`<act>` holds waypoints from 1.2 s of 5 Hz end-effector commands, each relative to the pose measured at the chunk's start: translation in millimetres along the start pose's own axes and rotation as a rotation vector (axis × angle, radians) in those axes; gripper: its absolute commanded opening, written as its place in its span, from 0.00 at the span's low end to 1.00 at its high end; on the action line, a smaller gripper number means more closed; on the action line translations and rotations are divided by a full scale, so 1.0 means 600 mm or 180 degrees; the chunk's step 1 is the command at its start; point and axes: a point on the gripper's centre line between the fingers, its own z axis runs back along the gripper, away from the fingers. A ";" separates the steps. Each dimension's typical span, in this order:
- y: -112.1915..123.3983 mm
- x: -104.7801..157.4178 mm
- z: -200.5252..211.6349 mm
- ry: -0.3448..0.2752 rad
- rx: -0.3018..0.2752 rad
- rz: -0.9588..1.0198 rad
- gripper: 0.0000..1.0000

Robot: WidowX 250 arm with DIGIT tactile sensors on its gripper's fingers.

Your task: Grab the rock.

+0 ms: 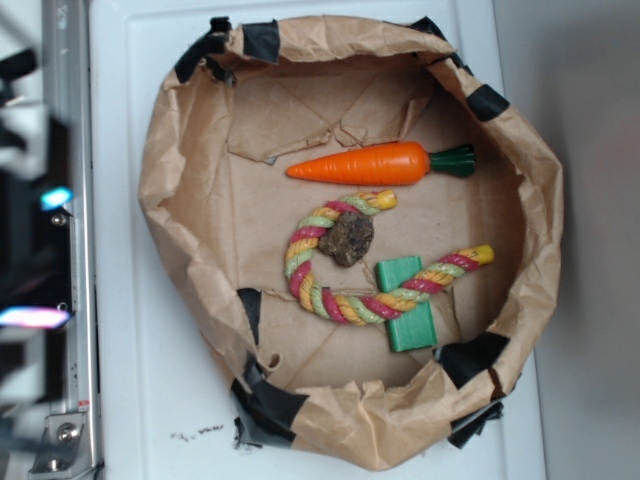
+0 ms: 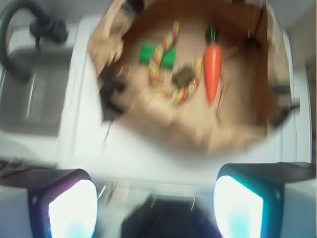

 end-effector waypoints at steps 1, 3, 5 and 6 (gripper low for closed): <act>0.071 0.102 -0.096 -0.0172 -0.0261 0.0021 1.00; 0.066 0.108 -0.241 0.0156 -0.0019 -0.0138 1.00; 0.020 0.102 -0.304 0.0187 0.0081 -0.0840 1.00; 0.027 0.121 -0.323 0.0273 0.0120 -0.0774 1.00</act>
